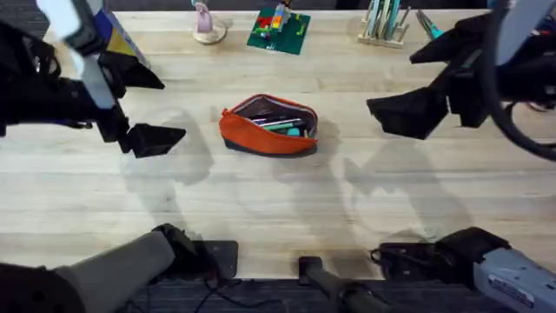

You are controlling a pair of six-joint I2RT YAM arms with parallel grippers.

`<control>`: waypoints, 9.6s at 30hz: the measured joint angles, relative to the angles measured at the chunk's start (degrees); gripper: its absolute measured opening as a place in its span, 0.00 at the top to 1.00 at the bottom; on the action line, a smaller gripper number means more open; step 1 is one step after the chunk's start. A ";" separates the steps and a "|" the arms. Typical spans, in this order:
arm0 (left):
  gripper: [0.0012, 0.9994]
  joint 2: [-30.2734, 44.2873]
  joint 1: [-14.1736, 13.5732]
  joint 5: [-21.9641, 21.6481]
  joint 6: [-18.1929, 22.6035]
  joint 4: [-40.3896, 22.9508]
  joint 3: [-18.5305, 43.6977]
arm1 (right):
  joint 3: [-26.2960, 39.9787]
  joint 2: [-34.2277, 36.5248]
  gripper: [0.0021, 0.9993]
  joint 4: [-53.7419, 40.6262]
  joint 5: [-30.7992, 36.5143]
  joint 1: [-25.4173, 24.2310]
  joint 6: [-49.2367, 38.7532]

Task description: Unzip the bag, pick up the pens from the table one at a time and place them inside, then zip the bag closed.

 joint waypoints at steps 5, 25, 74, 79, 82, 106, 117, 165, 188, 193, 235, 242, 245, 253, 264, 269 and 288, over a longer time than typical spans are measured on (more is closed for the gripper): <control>0.01 0.00 4.62 4.23 6.54 0.06 -2.65 | 0.00 1.23 0.00 0.06 0.00 0.00 0.22; 0.01 11.64 7.42 9.35 11.55 2.01 -4.50 | 0.00 1.71 0.00 0.07 -0.01 0.00 0.94; 0.01 11.85 7.42 9.74 11.70 2.01 -4.55 | 22.39 37.27 0.00 5.91 -3.48 19.03 7.61; 0.01 11.85 7.42 9.75 11.71 2.01 -4.55 | 31.80 42.96 0.00 -0.92 -3.63 20.38 10.72; 0.01 11.85 7.42 9.75 11.70 2.01 -4.55 | 37.85 47.03 0.00 -4.85 -3.77 21.61 11.78; 0.01 11.85 7.42 9.74 11.70 2.01 -4.55 | 52.81 64.59 0.00 -6.21 -2.38 29.75 13.52; 0.01 11.85 7.42 9.75 11.71 2.01 -4.55 | 52.92 64.59 0.00 -5.63 -1.94 29.70 13.76; 0.01 11.85 7.42 9.76 11.71 2.01 -4.55 | 53.07 74.45 0.57 -3.80 2.19 29.70 13.65; 0.01 11.85 7.42 9.76 11.71 2.01 -4.55 | 55.03 74.45 0.97 -3.62 2.19 29.70 13.68; 0.01 11.85 7.42 9.76 11.71 2.01 -4.55 | 59.50 74.38 0.97 -5.46 2.19 29.70 13.67; 0.01 11.85 7.42 9.76 11.72 2.01 -4.55 | 61.88 68.57 0.00 -7.45 2.60 26.21 13.97; 0.01 11.85 7.42 9.76 11.72 2.02 -4.55 | 61.88 68.55 0.00 -7.55 3.48 26.58 14.20; 0.01 11.85 7.42 9.76 11.72 2.01 -4.55 | 61.88 68.56 0.00 -8.66 6.36 27.62 14.40; 0.01 11.85 7.42 9.76 11.72 2.01 -4.55 | 61.88 68.57 0.00 -11.57 10.13 30.03 14.71; 0.01 11.85 7.42 9.76 11.72 2.01 -4.55 | 61.90 71.38 0.00 -11.54 9.34 30.88 15.23; 0.01 11.85 7.42 9.76 11.72 2.01 -4.55 | 61.88 74.39 0.00 -11.54 8.36 30.99 14.94; 0.01 11.85 7.42 9.76 11.72 2.01 -4.55 | 61.88 79.20 0.01 -11.34 6.39 31.03 14.72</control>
